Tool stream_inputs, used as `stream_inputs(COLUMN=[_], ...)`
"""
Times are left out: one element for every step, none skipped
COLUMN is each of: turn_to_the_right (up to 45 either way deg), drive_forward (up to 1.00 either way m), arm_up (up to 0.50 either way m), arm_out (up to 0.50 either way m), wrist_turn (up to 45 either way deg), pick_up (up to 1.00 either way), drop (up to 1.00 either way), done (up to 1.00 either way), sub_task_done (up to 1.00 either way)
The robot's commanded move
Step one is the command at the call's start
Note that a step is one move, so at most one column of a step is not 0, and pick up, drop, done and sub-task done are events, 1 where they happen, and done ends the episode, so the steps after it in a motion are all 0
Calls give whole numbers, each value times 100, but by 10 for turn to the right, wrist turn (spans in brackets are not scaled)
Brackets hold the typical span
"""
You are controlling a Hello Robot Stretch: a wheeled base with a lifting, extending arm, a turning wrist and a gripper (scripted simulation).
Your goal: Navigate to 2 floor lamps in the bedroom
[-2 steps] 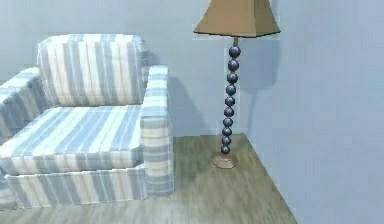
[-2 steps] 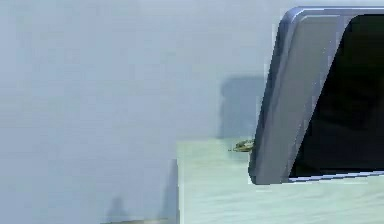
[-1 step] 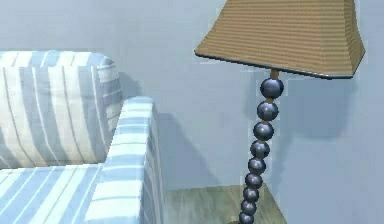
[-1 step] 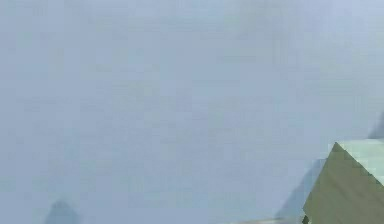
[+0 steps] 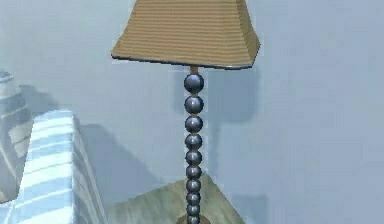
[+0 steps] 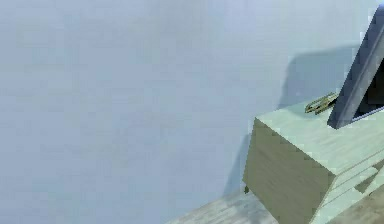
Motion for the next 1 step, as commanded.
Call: stream_inputs(turn_to_the_right=[0], drive_forward=[0], arm_up=[0], arm_out=[0], wrist_turn=[0], pick_up=[0], drop=[0], done=[0], sub_task_done=[100])
